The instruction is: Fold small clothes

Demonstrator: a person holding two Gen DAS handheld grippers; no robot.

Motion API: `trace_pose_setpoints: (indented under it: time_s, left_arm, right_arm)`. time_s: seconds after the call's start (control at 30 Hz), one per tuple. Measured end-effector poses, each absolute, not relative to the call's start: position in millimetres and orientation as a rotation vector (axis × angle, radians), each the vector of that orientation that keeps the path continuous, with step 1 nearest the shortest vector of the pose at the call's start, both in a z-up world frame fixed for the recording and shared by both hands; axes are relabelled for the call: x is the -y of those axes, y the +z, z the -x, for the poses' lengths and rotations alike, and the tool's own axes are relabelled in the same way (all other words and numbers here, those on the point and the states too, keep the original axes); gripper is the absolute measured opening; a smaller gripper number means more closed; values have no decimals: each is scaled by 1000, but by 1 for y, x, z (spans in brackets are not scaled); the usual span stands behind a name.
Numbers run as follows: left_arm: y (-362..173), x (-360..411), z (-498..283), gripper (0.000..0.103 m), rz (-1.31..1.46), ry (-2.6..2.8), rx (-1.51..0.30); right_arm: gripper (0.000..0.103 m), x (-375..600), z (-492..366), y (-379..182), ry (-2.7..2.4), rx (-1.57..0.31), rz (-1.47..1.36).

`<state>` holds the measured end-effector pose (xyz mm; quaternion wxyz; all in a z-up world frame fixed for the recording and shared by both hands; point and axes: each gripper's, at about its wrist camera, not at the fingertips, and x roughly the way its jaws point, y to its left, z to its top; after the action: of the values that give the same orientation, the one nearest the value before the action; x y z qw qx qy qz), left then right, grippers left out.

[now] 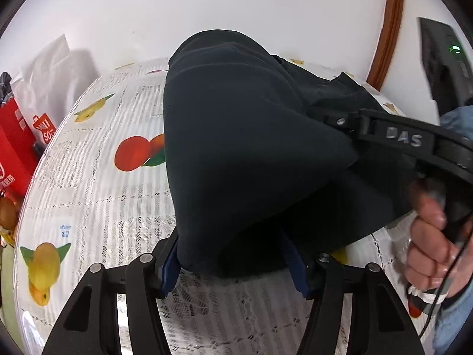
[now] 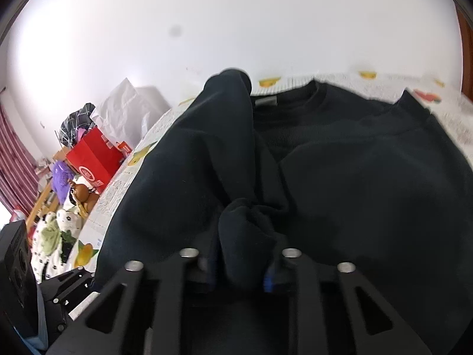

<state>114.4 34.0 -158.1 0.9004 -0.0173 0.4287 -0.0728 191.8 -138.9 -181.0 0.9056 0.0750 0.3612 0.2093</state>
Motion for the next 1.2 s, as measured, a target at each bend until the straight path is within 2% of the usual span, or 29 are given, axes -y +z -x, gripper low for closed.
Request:
trace_pose_setpoints:
  time_s: [0.33,0.47,0.57,0.63,0.73,1.0,1.07,1.13,1.2]
  left_arm:
    - [-159,-43,-118,62,46,-158,-883]
    - [-158,-36,-121,65,25,-156,-884]
    - [-157,-40,-119,65,32,-165,-885]
    - [-156,-38,-123,64,47,-187,-889]
    - [-154,-42,-126,65,107,-261,-901]
    - [-157,-5,-137,70,41,-254,-922]
    - [-157,0,-136,73,4,-225,-908]
    - [-158,1,-134,78,-10,-200,-902]
    - [-157,2,-135,78,-2,-196,-903]
  right_arm:
    - [14,206,-130,-133,353,-422,-227]
    - [15,240,-136,-158,275,-544,-295]
    - [19,249,-150,-183,275,-677,-317]
    - [33,256,-151,-187,294,-695,-349]
    - [46,262,-156,-184,309,-685,-377]
    - [49,245,-196,-189,353,-766,-362]
    - [42,238,-206,-193,323,-795,-345]
    - [12,230,-207,-191,312,-784,-284]
    - [10,223,-207,-184,316,-753,-215]
